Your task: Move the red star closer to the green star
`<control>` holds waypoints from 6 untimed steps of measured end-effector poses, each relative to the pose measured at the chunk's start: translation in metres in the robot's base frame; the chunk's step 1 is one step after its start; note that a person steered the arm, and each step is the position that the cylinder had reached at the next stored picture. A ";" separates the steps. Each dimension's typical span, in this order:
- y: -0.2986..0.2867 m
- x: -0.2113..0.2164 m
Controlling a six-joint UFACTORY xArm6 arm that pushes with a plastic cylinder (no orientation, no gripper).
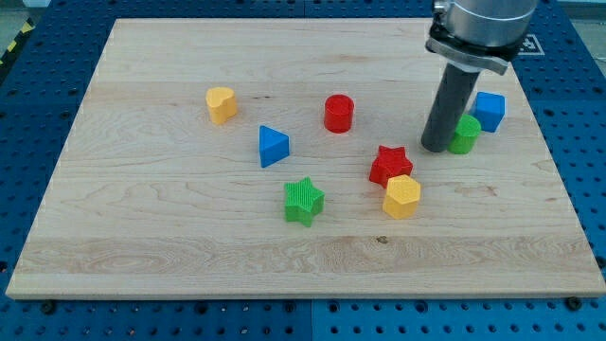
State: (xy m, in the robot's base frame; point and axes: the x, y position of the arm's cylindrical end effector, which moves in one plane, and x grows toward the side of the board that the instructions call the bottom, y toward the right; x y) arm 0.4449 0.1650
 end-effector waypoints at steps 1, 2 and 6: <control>0.015 0.000; 0.013 0.002; -0.097 0.023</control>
